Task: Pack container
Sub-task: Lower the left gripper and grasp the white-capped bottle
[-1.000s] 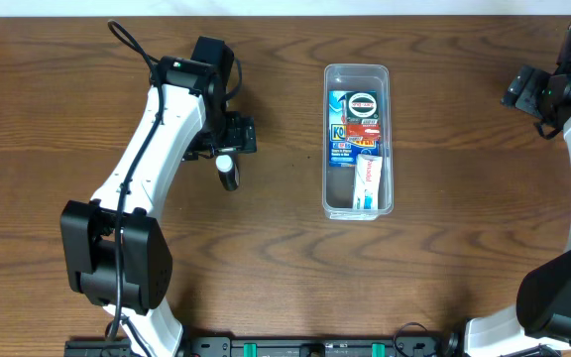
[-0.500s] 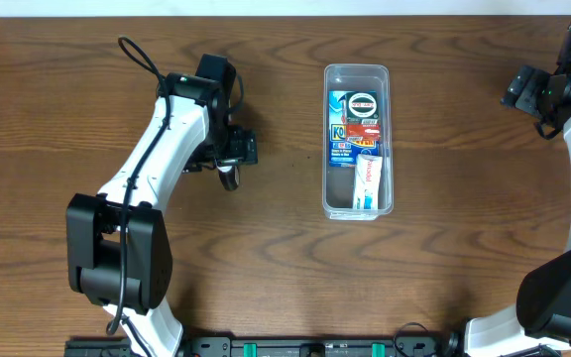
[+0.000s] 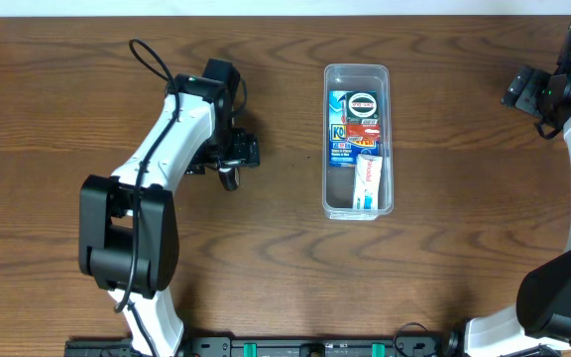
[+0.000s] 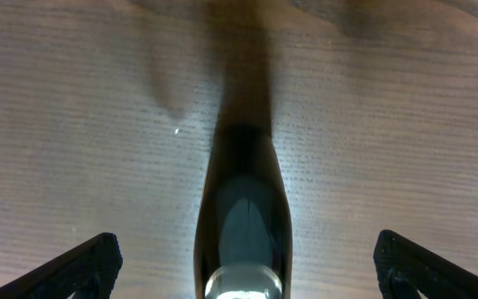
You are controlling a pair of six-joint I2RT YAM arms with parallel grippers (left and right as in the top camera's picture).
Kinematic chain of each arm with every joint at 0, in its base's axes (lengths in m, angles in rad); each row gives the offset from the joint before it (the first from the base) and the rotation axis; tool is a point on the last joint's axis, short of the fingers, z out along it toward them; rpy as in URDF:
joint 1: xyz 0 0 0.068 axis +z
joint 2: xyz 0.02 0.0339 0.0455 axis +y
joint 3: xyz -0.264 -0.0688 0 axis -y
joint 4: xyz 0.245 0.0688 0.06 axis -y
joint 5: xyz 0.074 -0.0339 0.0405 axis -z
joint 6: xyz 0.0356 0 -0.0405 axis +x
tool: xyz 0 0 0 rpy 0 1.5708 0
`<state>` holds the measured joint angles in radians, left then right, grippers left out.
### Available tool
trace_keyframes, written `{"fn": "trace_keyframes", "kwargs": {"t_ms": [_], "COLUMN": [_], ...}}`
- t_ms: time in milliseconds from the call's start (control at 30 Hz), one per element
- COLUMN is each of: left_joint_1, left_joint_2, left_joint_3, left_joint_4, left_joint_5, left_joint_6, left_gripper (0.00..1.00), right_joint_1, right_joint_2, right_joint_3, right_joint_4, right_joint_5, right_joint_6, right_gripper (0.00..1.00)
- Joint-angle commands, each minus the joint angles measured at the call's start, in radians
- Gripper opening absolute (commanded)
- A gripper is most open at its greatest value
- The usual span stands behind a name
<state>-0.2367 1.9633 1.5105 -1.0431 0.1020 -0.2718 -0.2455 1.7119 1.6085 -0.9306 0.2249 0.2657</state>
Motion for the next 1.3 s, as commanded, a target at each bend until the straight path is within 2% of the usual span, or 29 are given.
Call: {"fn": "trace_keyframes", "kwargs": {"t_ms": [0,1267], "left_joint_1": [0.002,0.003], "left_joint_2": [0.014,0.063], "left_joint_3": [-0.003,-0.029], "left_joint_4": [0.002,0.035], "left_joint_5": [-0.005,-0.009], "left_joint_6": [0.01,0.01], "left_gripper": [0.98,0.99], "right_joint_1": [-0.004,-0.004], "right_joint_2": [0.009,0.009], "right_joint_3": [0.0,0.0], "right_joint_4": [-0.002,-0.002], "right_joint_5": [0.01,0.011], "right_joint_6": [-0.012,-0.012], "right_gripper": [0.99,0.99]}}
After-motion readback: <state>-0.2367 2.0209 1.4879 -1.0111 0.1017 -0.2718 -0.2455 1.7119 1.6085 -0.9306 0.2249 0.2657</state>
